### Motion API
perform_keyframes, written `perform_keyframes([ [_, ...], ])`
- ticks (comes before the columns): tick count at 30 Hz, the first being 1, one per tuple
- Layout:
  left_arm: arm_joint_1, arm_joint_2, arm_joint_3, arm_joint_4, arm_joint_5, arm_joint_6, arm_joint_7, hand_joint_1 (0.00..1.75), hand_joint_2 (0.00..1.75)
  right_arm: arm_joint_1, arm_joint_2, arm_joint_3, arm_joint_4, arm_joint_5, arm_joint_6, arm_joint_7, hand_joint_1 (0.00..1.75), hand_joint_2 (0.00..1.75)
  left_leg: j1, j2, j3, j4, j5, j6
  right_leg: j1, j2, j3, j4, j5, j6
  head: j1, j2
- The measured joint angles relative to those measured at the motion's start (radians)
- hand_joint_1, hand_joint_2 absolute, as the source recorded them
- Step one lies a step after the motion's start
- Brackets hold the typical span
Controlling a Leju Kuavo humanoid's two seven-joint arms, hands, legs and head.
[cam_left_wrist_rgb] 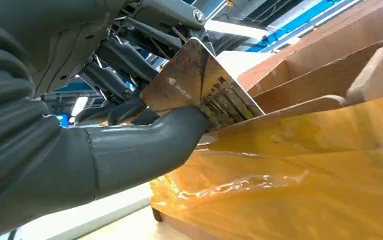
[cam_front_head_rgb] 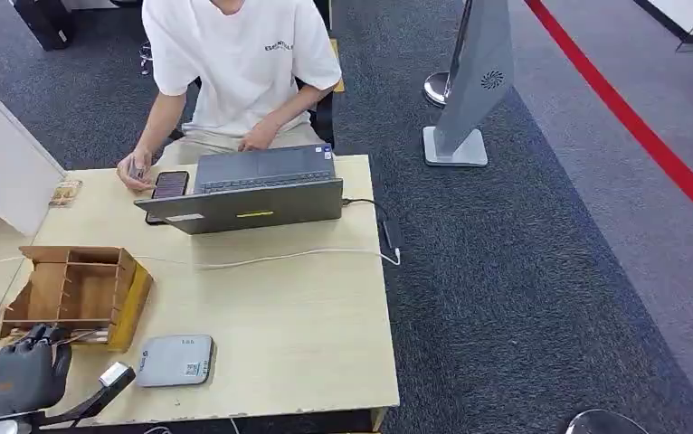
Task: Pass the card to the sensor for recognition and then transmit it.
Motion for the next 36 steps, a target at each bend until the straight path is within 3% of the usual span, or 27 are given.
perform_keyframes([
  [6, -0.009, -0.003, 0.0, 0.014, 0.035, 0.002, -0.064, 1.75, 1.75, 0.0, 0.0, -0.002, 0.0, -0.002, 0.0, -0.003, 0.0, 1.75, 0.0, 0.0, 0.0, 0.0, 0.0, 0.0, 0.0, 0.0, 0.001, 0.0, 0.0, 0.0, 0.0, 0.0],
  [9, 0.011, -0.023, -0.007, -0.034, 0.049, 0.002, -0.071, 1.75, 1.75, 0.001, 0.0, -0.008, -0.002, -0.01, 0.0, 0.003, 0.0, 1.75, 0.0, 0.0, 0.0, 0.0, 0.001, 0.001, 0.0, 0.0, 0.0, 0.0, 0.0, 0.0, 0.0, 0.0],
  [11, 0.057, -0.048, -0.042, -0.131, 0.027, 0.002, -0.023, 1.75, 1.75, 0.005, 0.006, -0.017, -0.013, -0.015, 0.0, 0.006, 0.0, 1.75, 0.0, 0.0, 0.0, 0.001, 0.001, 0.001, 0.0, 0.0, 0.0, 0.0, 0.001, 0.0, -0.001, 0.0],
  [14, 0.122, -0.067, -0.176, -0.327, -0.056, 0.002, 0.148, 1.75, 1.75, 0.013, 0.029, -0.045, -0.05, -0.023, 0.003, 0.009, 0.0, 1.75, -0.001, -0.001, -0.001, 0.001, 0.001, 0.001, 0.0, -0.001, 0.0, 0.0, 0.0, 0.0, 0.0, 0.0],
  [18, 0.199, -0.056, -0.381, -0.559, -0.18, 0.002, 0.326, 1.75, 1.75, 0.022, 0.066, -0.086, -0.108, -0.026, 0.02, 0.012, 0.0, 1.75, -0.001, 0.0, -0.001, 0.001, 0.0, 0.002, 0.0, -0.001, -0.001, -0.001, 0.0, 0.0, 0.0, 0.0],
  [21, 0.254, -0.042, -0.516, -0.715, -0.197, 0.002, 0.304, 1.75, 1.75, 0.024, 0.081, -0.113, -0.129, -0.04, 0.018, 0.012, 0.0, 1.75, -0.001, 0.001, -0.001, 0.001, -0.001, 0.001, 0.0, 0.001, -0.001, -0.001, 0.0, 0.0, 0.0, 0.0],
  [25, 0.292, -0.032, -0.61, -0.844, -0.198, 0.002, 0.288, 1.75, 1.75, 0.026, 0.094, -0.134, -0.141, -0.05, 0.016, 0.01, 0.0, 1.75, -0.001, 0.0, -0.001, 0.001, -0.001, 0.001, 0.0, 0.0, -0.001, -0.001, 0.0, 0.0, 0.0, 0.0],
  [28, 0.292, -0.011, -0.664, -0.89, -0.198, 0.002, 0.334, 1.75, 1.75, 0.026, 0.096, -0.137, -0.146, -0.051, 0.014, 0.008, 0.0, 1.75, 0.0, 0.0, -0.001, 0.001, -0.001, 0.001, 0.0, 0.0, -0.001, -0.001, 0.0, 0.0, 0.0, 0.0],
  [31, 0.253, 0.022, -0.694, -0.905, -0.165, -0.007, 0.42, 1.75, 1.75, 0.026, 0.097, -0.142, -0.149, -0.042, 0.015, 0.01, 0.0, 1.75, 0.0, -0.001, -0.001, 0.001, 0.0, 0.001, 0.0, -0.001, -0.001, 0.0, 0.0, 0.0, 0.0, 0.0],
  [34, 0.137, 0.055, -0.687, -0.881, -0.077, -0.054, 0.456, 1.75, 1.75, 0.022, 0.097, -0.142, -0.151, -0.011, 0.02, 0.012, 0.0, 1.75, 0.0, -0.004, -0.002, 0.0, 0.003, 0.0, 0.0, -0.005, -0.001, 0.0, 0.001, 0.0, 0.0, 0.0],
  [36, 0.006, 0.084, -0.635, -0.765, -0.055, -0.066, 0.45, 1.75, 1.75, 0.01, 0.091, -0.131, -0.134, 0.01, 0.014, 0.015, 0.0, 1.75, 0.0, -0.007, -0.003, 0.0, 0.007, -0.001, 0.0, -0.007, -0.001, 0.001, 0.004, -0.002, 0.002, 0.0],
])
